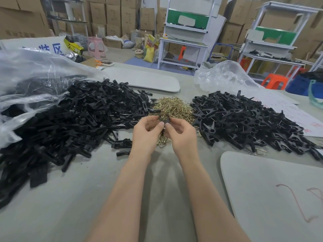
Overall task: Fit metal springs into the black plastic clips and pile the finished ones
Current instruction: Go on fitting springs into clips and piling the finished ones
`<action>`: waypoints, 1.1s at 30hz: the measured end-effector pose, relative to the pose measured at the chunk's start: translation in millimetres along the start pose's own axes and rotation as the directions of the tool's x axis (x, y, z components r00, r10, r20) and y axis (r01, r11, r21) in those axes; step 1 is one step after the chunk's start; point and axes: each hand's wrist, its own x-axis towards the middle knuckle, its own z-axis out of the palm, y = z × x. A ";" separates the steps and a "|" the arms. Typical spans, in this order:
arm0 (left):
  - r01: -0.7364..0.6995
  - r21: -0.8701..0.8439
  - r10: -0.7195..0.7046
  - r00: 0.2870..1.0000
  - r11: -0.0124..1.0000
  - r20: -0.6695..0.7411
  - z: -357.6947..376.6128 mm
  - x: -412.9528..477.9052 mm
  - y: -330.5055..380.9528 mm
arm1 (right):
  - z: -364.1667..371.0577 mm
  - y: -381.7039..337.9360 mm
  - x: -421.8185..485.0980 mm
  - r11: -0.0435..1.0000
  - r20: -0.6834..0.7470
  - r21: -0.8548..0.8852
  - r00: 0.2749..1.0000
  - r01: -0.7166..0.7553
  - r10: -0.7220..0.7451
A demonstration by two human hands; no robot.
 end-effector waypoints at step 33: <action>0.303 -0.860 -0.376 0.916 0.412 0.142 -29.7 7.3 21.6 | 7.5 14.8 -3.0 0.588 0.278 -0.791 0.955 0.167 0.103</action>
